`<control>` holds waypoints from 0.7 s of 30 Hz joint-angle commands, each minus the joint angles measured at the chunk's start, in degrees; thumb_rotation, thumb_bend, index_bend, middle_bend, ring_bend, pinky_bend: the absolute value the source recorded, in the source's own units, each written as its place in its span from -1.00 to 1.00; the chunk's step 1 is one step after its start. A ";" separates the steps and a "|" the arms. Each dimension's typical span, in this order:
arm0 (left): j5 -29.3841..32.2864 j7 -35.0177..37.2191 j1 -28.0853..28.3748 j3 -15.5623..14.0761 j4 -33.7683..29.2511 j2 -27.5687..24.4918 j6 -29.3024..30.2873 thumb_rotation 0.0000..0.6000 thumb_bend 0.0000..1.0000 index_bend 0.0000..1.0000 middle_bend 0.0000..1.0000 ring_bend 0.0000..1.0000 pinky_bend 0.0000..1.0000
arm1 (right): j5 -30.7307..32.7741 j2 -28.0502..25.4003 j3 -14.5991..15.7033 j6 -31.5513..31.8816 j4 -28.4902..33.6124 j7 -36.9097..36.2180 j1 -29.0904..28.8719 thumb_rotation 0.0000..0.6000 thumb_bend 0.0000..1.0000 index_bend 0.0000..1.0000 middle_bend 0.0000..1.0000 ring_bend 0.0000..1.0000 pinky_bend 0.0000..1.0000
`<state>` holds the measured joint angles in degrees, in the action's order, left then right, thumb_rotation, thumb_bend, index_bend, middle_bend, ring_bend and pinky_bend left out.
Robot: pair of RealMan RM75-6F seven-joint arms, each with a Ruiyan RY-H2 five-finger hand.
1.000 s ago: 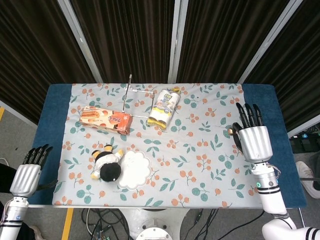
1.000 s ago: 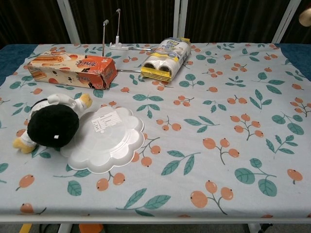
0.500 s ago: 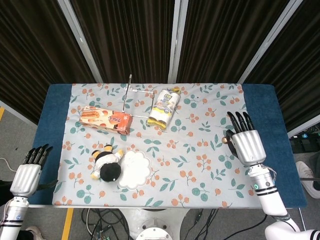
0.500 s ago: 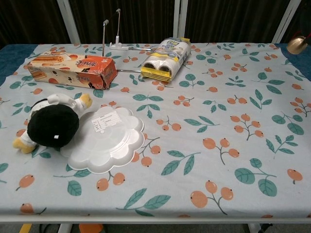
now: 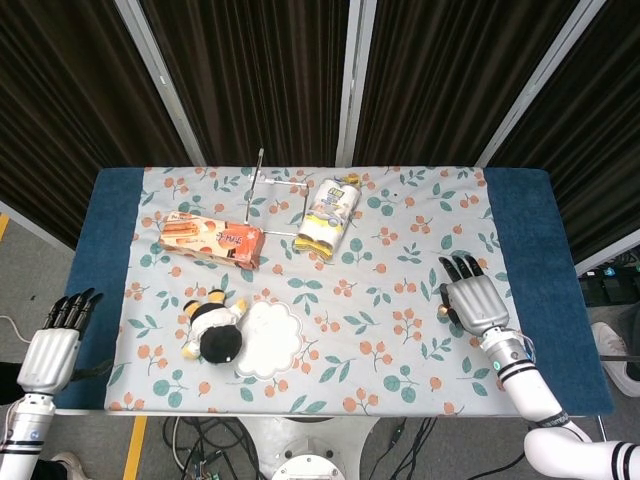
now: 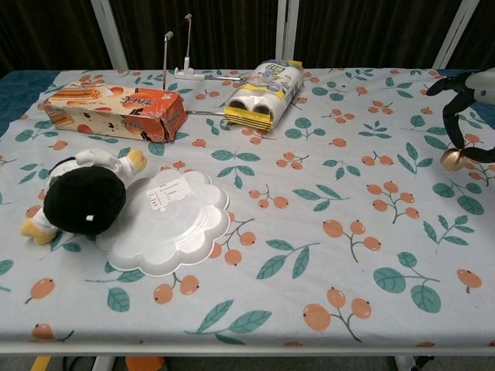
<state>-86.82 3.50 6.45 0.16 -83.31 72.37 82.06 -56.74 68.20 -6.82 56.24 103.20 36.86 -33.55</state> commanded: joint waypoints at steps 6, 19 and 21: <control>0.13 0.95 -0.39 -0.09 0.66 0.03 0.34 1.00 -0.96 -0.89 -1.00 -1.00 -0.97 | 11.36 2.18 0.89 -2.80 -1.57 7.85 -5.94 1.00 -0.20 0.52 -0.82 -1.00 -1.00; 0.09 2.47 -0.83 -0.14 1.83 0.08 0.81 1.00 -0.96 -0.89 -1.00 -1.00 -0.97 | 17.84 5.48 3.95 -0.57 -3.24 11.50 -9.57 1.00 -0.19 0.52 -0.82 -1.00 -1.00; 0.08 2.53 -0.84 -0.13 1.86 0.07 0.82 1.00 -0.96 -0.89 -1.00 -1.00 -0.97 | 17.84 5.62 4.24 -0.37 -3.38 11.25 -9.79 1.00 -0.19 0.52 -0.82 -1.00 -1.00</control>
<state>-86.75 6.04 5.61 0.04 -81.45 72.44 82.87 -38.90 73.79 -2.61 55.83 99.85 48.14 -43.31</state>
